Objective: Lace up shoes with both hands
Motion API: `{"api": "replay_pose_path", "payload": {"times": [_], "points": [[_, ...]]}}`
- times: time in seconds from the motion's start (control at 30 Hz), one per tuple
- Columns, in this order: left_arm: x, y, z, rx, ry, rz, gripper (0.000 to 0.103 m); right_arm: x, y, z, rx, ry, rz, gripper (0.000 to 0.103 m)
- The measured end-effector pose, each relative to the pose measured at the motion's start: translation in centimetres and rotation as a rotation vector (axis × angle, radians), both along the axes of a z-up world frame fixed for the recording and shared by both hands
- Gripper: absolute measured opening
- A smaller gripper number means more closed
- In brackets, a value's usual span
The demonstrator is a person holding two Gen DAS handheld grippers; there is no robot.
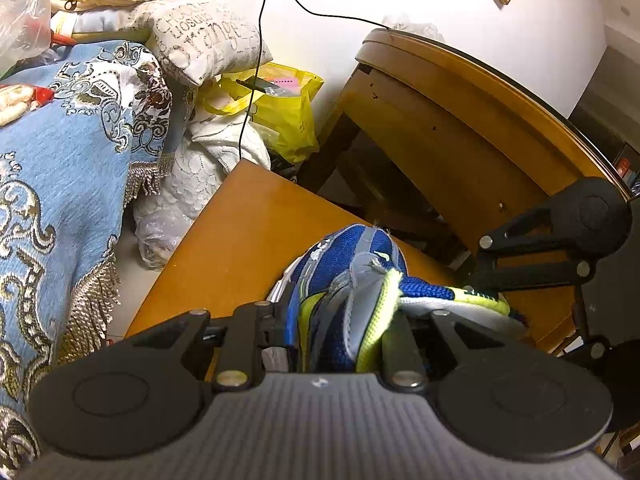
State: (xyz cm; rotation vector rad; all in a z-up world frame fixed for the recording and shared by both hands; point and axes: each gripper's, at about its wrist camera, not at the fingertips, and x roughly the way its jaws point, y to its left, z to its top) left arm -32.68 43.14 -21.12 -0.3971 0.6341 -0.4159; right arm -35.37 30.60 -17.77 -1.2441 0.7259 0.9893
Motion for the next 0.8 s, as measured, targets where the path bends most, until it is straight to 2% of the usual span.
{"api": "replay_pose_path", "payload": {"times": [0.17, 0.33, 0.5, 0.8], "points": [[-0.1, -0.2, 0.1, 0.02, -0.009, 0.006, 0.023, 0.4, 0.0, -0.1, 0.011, 0.03, -0.018, 0.029], [-0.5, -0.6, 0.2, 0.053, -0.026, 0.025, 0.022, 0.9, 1.0, -0.4, -0.023, 0.057, -0.038, 0.029], [-0.8, -0.7, 0.1, 0.056, -0.041, 0.037, 0.023, 2.1, 2.4, -2.5, -0.071, 0.087, -0.095, 0.027], [-0.8, -0.8, 0.3, 0.056, -0.031, 0.005, 0.023, 1.4, 1.1, -1.9, 0.038, 0.06, -0.181, 0.027]]}}
